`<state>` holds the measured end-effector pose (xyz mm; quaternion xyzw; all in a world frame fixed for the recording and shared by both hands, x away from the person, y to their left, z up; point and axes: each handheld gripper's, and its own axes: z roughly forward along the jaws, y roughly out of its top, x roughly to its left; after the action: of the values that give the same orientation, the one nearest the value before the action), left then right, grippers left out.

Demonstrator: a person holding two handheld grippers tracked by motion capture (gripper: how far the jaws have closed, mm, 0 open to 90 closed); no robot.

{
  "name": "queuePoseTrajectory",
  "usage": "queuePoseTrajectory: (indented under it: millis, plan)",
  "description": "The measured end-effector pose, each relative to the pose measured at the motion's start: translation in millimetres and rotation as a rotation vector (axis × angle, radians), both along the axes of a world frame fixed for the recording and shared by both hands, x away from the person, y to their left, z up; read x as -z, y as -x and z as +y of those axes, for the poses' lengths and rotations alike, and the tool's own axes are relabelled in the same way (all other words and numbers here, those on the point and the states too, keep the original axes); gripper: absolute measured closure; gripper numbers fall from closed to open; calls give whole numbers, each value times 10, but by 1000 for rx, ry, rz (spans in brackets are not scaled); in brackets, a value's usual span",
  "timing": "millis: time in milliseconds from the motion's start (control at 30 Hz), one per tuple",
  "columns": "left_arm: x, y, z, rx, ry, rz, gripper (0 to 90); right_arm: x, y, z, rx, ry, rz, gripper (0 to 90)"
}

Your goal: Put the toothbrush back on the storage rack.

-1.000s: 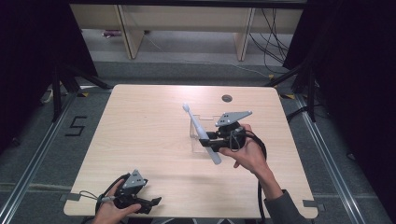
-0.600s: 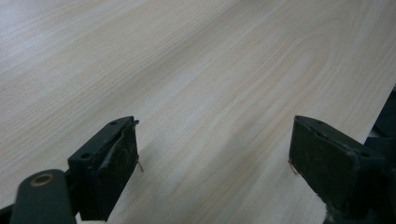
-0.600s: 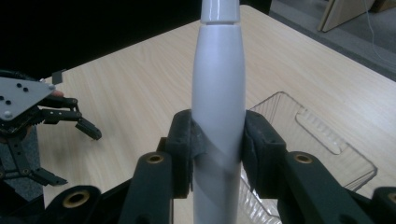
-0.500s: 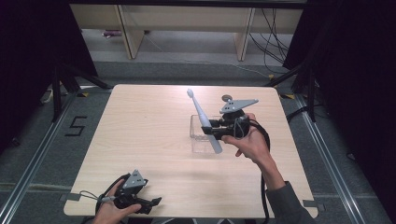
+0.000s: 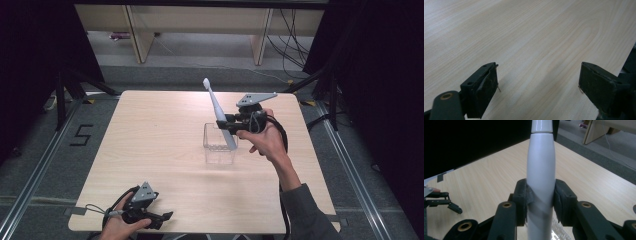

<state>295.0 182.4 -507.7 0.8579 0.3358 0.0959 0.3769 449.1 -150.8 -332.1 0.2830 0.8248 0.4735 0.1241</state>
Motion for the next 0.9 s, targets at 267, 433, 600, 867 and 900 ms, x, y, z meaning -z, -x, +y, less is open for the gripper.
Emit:
queuePoseTrajectory:
  millis: [267,433,600,867,900]
  plan:
    - [5,4,-8,2,5,4,149,84,-179,14,23,14,9,662]
    - [3,1,-4,2,1,-1,149,200,-283,45,31,37,26,662]
    - [4,-1,-2,4,-1,0,149,320,-339,109,44,70,51,662]
    - [-1,5,-2,5,2,2,149,487,-380,166,59,113,72,661]
    - [0,4,-3,2,3,3,149,515,-383,172,66,103,54,661]
